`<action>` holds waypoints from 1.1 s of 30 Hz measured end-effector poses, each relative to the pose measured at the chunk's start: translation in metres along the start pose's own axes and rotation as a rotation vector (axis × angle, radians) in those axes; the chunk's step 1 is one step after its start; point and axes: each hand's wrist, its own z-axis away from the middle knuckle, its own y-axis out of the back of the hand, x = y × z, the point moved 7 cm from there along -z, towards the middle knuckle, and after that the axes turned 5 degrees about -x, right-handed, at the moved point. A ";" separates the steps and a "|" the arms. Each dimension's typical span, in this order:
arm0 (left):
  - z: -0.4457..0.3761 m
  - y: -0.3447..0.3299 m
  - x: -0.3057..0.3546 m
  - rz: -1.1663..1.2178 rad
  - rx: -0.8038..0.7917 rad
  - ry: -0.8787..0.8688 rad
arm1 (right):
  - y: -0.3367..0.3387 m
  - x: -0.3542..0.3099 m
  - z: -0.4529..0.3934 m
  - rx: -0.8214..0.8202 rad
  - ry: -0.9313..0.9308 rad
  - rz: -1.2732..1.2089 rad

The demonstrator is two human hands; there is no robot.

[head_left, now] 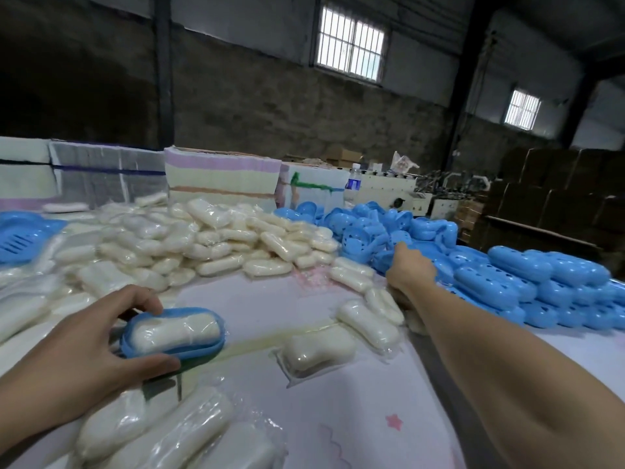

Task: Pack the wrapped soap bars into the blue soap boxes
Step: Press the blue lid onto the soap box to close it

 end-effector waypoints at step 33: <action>0.012 0.009 0.045 0.188 0.026 -0.075 | 0.015 -0.222 0.195 -1.072 0.590 -1.514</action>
